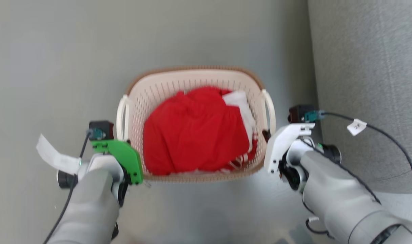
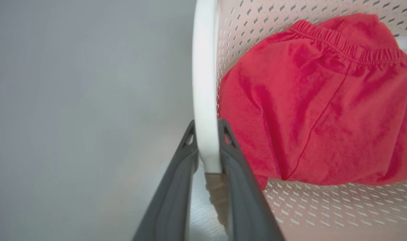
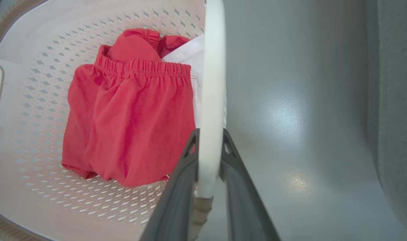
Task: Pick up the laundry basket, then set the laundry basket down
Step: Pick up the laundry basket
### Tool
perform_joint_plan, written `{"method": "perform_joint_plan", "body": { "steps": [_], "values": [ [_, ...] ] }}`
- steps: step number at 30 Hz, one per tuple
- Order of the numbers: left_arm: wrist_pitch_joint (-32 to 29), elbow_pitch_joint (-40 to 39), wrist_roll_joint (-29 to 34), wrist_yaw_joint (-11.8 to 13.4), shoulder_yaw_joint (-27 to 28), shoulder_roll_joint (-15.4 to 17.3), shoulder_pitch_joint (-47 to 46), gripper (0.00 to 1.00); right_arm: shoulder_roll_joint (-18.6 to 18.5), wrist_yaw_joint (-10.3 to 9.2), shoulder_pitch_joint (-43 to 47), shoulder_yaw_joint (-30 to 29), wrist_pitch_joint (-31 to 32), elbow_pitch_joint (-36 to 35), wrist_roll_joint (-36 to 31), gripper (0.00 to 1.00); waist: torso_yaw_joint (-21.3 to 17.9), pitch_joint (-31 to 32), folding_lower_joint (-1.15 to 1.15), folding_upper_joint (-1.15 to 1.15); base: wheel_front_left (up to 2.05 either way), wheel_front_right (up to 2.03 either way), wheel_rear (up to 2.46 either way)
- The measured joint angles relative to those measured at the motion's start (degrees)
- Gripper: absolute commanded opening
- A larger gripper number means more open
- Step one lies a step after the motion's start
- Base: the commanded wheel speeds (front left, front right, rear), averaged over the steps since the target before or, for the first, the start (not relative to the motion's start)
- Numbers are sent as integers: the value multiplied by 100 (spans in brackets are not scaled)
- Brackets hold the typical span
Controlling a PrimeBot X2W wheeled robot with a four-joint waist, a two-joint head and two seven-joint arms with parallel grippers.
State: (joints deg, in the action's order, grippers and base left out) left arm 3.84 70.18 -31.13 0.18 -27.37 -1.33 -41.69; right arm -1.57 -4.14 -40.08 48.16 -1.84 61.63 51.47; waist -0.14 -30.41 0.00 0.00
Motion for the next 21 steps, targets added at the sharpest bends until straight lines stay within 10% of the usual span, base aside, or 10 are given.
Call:
{"method": "perform_joint_plan", "body": {
  "steps": [21],
  "values": [
    [-185, -10, -400, -15, -274, 4, 1234, 0, 20, -113, 1166, 482, 247, -90, 437, 0, -75, 1464, 0, 0, 0, 0, 0]
  ]
}}
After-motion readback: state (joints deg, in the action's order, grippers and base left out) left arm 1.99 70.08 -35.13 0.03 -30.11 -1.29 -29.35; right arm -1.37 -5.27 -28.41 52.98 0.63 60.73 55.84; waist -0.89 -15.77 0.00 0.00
